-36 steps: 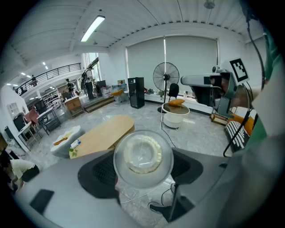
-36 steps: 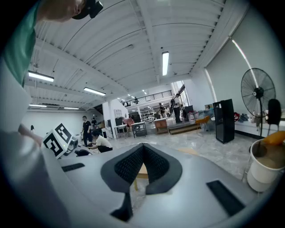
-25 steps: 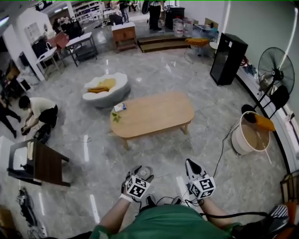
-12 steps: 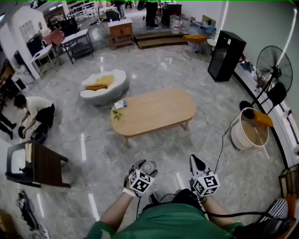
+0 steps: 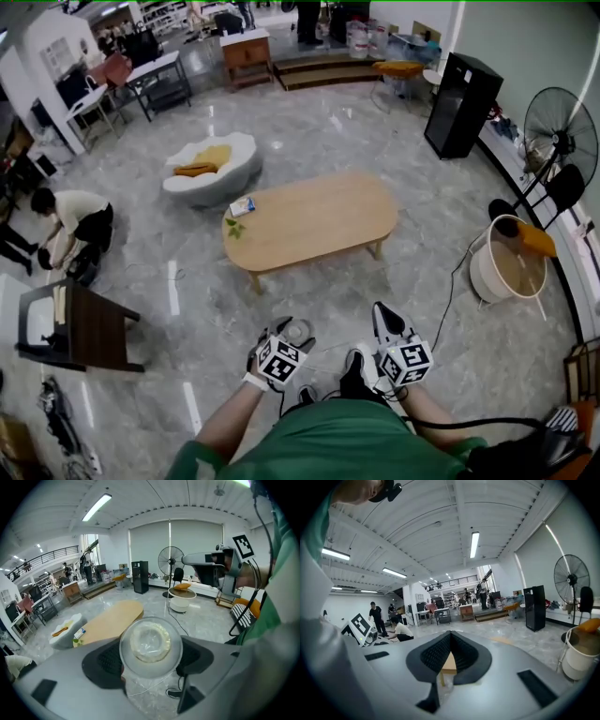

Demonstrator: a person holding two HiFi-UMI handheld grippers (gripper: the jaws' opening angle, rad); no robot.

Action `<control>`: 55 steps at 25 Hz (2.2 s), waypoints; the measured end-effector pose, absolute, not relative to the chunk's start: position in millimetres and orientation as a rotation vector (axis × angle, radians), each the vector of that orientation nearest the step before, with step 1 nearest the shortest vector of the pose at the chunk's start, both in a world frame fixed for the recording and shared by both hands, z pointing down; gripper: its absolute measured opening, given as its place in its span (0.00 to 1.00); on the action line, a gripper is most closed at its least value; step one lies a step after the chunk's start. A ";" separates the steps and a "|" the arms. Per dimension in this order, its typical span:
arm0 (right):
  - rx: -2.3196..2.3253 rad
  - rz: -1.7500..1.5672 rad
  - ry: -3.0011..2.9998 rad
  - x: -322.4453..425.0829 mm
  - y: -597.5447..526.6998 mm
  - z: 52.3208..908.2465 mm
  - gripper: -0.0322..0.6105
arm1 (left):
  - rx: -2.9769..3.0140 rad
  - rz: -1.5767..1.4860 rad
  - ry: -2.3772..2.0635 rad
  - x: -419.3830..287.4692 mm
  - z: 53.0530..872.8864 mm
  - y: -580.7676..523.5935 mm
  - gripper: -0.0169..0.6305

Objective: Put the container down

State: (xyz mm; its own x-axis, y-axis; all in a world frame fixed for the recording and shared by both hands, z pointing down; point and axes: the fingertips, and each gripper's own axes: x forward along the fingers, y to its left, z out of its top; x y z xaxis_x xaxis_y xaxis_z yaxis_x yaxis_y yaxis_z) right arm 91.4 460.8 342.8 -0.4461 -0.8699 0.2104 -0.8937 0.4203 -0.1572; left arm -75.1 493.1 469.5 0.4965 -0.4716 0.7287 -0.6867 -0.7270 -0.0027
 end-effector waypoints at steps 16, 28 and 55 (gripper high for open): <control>1.433 0.379 -2.733 192.5 303.9 321.6 0.07 | 2.323 1.067 -1.165 32.1 449.8 365.0 0.55; 1.372 0.408 -2.718 196.2 237.4 340.9 0.07 | 2.243 1.053 -1.201 30.2 466.6 308.8 0.55; 1.601 0.304 -2.462 91.3 49.9 339.4 0.07 | 2.455 1.058 -0.973 -74.6 513.5 75.9 0.55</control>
